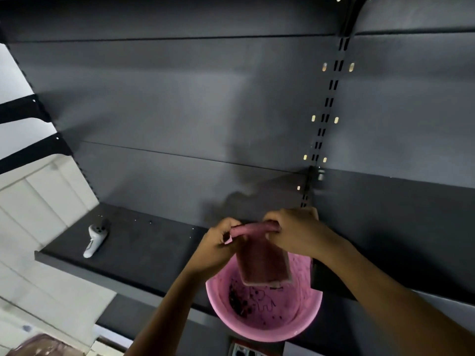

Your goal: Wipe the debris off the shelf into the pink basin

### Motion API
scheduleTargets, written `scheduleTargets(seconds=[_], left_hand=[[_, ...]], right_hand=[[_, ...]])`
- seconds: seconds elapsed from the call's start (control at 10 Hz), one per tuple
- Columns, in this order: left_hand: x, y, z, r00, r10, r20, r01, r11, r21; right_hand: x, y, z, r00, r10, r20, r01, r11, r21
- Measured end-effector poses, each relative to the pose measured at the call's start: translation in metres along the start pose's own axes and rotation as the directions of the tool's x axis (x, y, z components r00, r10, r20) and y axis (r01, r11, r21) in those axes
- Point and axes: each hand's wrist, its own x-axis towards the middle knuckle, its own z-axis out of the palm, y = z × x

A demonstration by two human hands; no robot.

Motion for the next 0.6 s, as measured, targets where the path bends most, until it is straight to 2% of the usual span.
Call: scheduleTargets(seconds=[0.1,0.2,0.3,0.4,0.5,0.6], left_hand=[[0.012,-0.015,0.010,0.997,-0.073,-0.014,0.072,0.996,-0.061],[0.024,-0.036,0.029,0.964,-0.266,0.021,0.264,0.938,-0.224],[0.028,-0.069,0.050,0.855,-0.498,0.144,0.512,0.853,-0.095],[0.022,-0.104,0.058,0.794,-0.606,0.051,0.537,0.738,0.408],[0.004,-0.113,0.061,0.831,-0.555,0.045,0.491,0.768,0.411],[-0.019,-0.113,0.061,0.899,-0.436,0.041,0.379,0.819,0.430]], right_hand=[[-0.001,0.009,0.003,0.998,0.032,-0.054,-0.033,0.999,-0.013],[-0.004,0.014,0.000,0.989,0.087,-0.122,-0.094,0.995,-0.047],[-0.005,0.017,0.001,0.974,0.126,-0.187,-0.140,0.988,-0.066],[-0.008,0.016,-0.001,0.968,0.165,-0.190,-0.173,0.985,-0.026],[-0.009,0.011,-0.008,0.950,0.175,-0.259,-0.164,0.984,0.065],[-0.013,0.009,-0.025,0.949,0.185,-0.256,-0.054,0.893,0.446]])
